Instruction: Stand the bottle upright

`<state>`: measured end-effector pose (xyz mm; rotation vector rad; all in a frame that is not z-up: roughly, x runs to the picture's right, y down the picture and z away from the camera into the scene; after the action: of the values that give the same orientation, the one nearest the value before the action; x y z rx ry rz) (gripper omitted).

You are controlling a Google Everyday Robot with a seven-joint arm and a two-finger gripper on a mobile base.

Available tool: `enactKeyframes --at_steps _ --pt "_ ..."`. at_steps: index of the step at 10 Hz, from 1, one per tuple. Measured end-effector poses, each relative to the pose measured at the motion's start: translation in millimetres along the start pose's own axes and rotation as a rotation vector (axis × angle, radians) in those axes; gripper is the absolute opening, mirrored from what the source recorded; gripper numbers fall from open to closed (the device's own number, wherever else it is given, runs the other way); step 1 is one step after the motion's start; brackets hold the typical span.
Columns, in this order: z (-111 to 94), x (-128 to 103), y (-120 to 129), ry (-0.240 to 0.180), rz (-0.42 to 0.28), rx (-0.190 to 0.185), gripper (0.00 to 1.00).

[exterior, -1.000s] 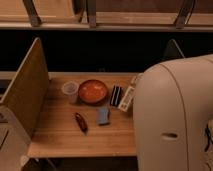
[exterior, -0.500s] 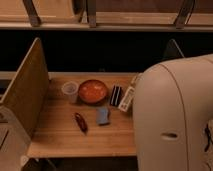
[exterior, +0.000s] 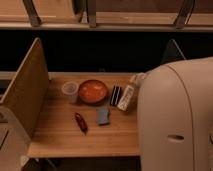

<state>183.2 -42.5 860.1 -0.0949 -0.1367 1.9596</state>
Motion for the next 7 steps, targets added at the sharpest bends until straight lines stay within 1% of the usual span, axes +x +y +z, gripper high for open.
enactKeyframes --at_steps 3,6,7 --pt "-5.7 -6.6 19.0 -0.013 -0.106 -0.023 0.00" --pt "-7.6 -4.2 24.3 -0.010 -0.163 -0.028 0.00" --pt "-8.3 -2.9 25.7 -0.009 -0.173 -0.032 0.00"
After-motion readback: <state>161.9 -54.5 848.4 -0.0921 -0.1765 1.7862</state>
